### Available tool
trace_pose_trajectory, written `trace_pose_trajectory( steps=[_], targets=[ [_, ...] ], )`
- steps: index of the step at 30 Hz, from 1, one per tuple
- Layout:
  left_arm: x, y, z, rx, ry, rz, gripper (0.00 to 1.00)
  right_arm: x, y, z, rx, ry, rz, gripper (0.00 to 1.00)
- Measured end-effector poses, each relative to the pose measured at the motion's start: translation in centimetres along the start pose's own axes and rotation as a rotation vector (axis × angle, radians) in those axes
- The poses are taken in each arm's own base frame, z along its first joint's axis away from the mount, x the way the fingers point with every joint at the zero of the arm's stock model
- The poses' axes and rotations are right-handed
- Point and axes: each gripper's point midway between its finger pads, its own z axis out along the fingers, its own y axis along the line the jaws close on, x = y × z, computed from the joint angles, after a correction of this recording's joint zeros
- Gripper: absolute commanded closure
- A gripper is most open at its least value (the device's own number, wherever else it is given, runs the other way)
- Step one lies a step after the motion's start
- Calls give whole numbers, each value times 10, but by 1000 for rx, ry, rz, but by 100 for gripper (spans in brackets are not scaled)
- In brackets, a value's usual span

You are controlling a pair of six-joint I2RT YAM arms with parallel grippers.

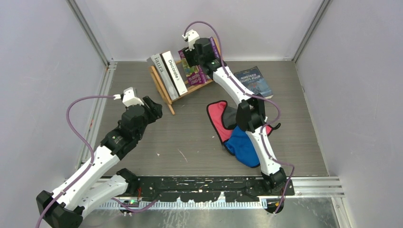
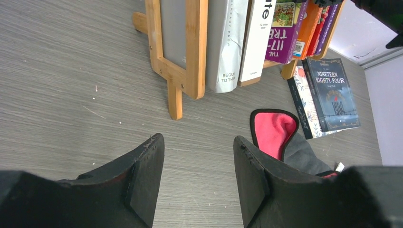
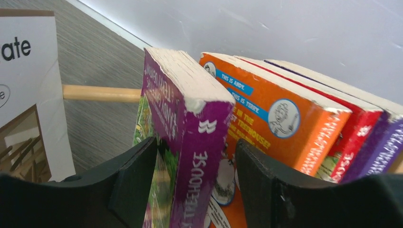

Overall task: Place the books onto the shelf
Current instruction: Place the book on the shelf, then adjust the book on the shelf.

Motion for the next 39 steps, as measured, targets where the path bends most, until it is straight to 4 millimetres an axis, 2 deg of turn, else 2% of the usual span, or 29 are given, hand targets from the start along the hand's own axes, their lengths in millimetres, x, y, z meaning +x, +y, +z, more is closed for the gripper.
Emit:
trace_pose_trajectory(
  steps=[4,8,10,14,17,20,22,31,34,39],
  targets=[
    [0,2,0,-7,-4,-4,45,-9,4,-13,6,-9,-22,34],
    [-1,3,-1,-11,-12,-10,45,-32,2,-29,23,-58,-26,34],
    [-4,4,-3,-10,-22,-16,45,-46,1,-38,32,-88,-26,38],
    [-7,5,-6,-9,-35,-26,45,-66,4,-57,37,-130,-27,65],
    [-8,5,-7,-9,-41,-38,46,-77,9,-66,29,-154,-16,82],
    [-8,5,-7,-7,-42,-46,46,-81,15,-69,17,-165,-2,87],
    [-9,5,-8,-6,-44,-50,46,-79,20,-68,4,-160,10,90],
    [-3,12,-6,-27,-45,-57,46,-60,41,-58,-72,-123,61,93],
    [1,14,-4,-37,-40,-60,46,-43,50,-46,-96,-93,69,93],
    [6,17,0,-46,-38,-62,46,-1,66,-24,-127,-19,71,94]
  ],
)
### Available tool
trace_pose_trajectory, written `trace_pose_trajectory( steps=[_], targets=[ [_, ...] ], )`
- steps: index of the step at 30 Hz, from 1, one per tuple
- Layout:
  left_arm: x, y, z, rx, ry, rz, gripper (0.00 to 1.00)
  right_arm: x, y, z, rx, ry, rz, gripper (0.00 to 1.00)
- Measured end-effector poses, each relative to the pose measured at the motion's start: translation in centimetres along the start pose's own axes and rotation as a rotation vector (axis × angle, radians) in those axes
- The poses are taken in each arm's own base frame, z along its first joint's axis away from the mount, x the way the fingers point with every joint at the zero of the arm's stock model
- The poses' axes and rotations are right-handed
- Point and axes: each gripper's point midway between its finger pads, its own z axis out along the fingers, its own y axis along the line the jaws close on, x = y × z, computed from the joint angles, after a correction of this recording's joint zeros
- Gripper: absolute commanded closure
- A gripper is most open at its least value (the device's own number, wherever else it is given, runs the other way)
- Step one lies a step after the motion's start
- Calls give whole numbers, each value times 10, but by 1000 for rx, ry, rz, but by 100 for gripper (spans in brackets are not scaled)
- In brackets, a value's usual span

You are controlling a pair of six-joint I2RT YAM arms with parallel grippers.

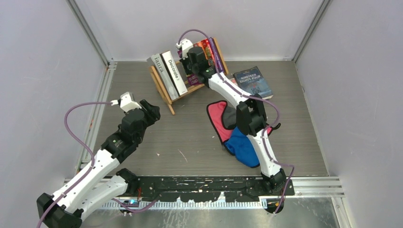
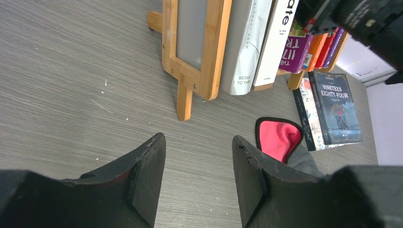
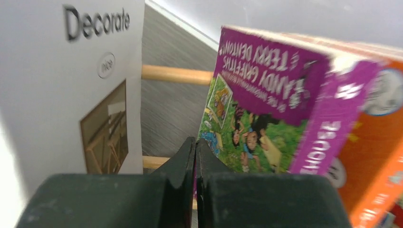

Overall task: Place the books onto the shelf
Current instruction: Adjust the book on the shelf.

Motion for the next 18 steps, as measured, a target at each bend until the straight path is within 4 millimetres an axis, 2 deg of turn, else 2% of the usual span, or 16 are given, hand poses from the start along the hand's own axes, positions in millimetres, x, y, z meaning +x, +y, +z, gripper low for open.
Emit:
trace_pose_trajectory(
  steps=[2,6,9,13,18],
  targets=[
    [1,0,1,0,-2,-2,46,17,3,9,-8,30,2,94],
    [3,1,3,-1,-3,-2,46,38,7,22,-13,65,1,94],
    [3,2,4,-5,-8,-3,46,44,3,33,7,71,-5,95],
    [6,4,6,-15,-8,1,46,40,-9,42,54,56,-11,96],
    [11,6,10,-24,1,9,46,53,-26,47,113,79,-23,97]
  ],
)
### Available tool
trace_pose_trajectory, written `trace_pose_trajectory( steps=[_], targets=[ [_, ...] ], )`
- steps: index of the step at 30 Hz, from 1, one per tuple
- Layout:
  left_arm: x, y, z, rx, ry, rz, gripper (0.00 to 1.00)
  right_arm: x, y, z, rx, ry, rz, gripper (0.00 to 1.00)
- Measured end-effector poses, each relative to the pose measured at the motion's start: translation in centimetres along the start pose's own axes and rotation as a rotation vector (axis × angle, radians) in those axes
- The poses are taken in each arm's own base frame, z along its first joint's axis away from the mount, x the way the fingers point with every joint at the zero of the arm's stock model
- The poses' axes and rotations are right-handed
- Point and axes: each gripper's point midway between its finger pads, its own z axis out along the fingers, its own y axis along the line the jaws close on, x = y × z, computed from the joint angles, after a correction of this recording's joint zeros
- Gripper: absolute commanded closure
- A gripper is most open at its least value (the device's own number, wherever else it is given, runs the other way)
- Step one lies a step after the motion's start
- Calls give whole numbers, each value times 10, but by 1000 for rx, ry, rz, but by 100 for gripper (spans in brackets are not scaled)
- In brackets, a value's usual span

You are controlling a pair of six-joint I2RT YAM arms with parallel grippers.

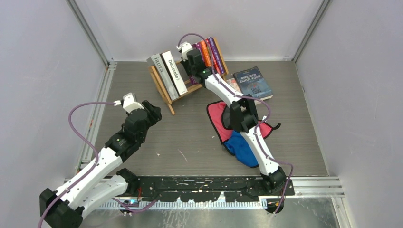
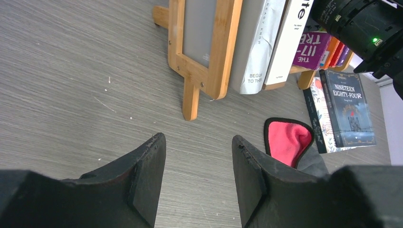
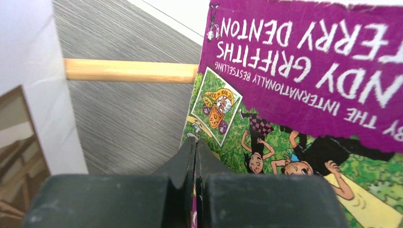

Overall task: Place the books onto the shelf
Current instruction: Adjust the book on the shelf.

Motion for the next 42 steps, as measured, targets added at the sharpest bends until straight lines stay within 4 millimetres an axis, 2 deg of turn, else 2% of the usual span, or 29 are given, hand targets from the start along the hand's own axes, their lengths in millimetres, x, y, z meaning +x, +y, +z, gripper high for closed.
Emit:
trace_pose_trajectory(
  steps=[9,13,15,20,26,33,42],
  targets=[
    [3,1,3,-2,3,2,46,6,-13,2,41,13,-18,97],
    [3,0,3,0,1,0,47,7,-15,3,60,13,-37,93],
    [3,0,3,-1,1,-1,47,7,-16,3,63,11,-40,87],
    [2,0,2,1,-1,-11,47,9,-11,4,62,9,-50,60],
    [-3,0,-4,10,-10,-28,47,17,0,-1,65,32,-80,48],
    [-12,1,-16,28,-30,-47,46,13,-3,-17,76,52,-76,44],
    [-8,7,-19,14,-15,-42,46,-15,-20,-52,128,23,-44,43]
  ],
)
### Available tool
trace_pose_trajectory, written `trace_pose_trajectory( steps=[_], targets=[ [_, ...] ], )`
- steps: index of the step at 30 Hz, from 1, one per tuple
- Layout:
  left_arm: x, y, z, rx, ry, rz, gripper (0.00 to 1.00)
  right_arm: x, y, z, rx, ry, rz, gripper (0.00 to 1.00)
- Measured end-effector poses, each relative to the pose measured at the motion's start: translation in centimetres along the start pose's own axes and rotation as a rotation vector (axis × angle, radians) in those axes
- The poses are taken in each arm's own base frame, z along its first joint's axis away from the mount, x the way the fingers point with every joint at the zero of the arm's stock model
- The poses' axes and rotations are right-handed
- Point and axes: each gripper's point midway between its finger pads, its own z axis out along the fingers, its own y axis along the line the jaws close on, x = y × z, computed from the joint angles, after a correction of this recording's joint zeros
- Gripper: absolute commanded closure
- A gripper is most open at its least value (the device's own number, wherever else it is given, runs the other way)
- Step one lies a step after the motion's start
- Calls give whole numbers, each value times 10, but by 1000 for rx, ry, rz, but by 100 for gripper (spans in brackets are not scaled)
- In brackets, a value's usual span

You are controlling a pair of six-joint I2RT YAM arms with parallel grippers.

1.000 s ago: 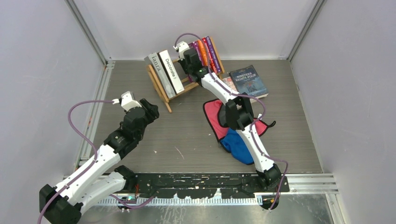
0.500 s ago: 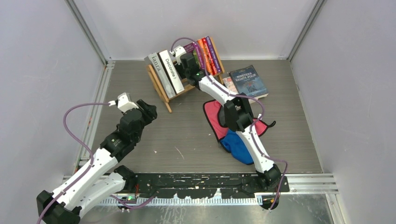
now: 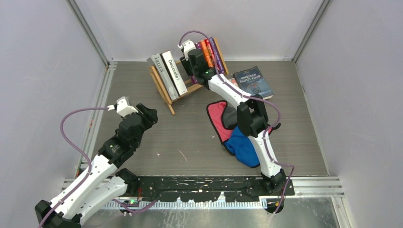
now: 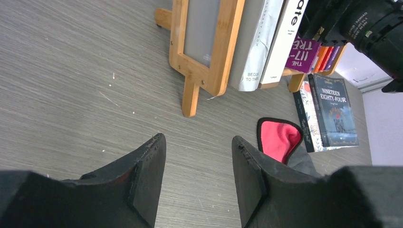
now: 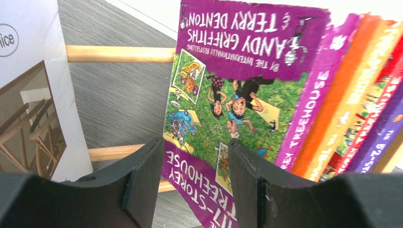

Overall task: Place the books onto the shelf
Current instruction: Adjust the book on the shelf.

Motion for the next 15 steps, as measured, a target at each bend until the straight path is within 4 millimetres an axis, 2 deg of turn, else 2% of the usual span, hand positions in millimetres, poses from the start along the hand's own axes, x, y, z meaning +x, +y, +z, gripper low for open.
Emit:
trace_pose_trajectory(
  steps=[4,8,15],
  targets=[
    [-1,1,-3,1,-2,-17,46,-5,-2,-7,-3,-1,21,43],
    [-1,3,-5,0,-5,-29,46,7,4,-10,-23,36,32,43],
    [13,13,1,-32,10,-28,46,22,18,-13,-85,93,46,44]
  ],
)
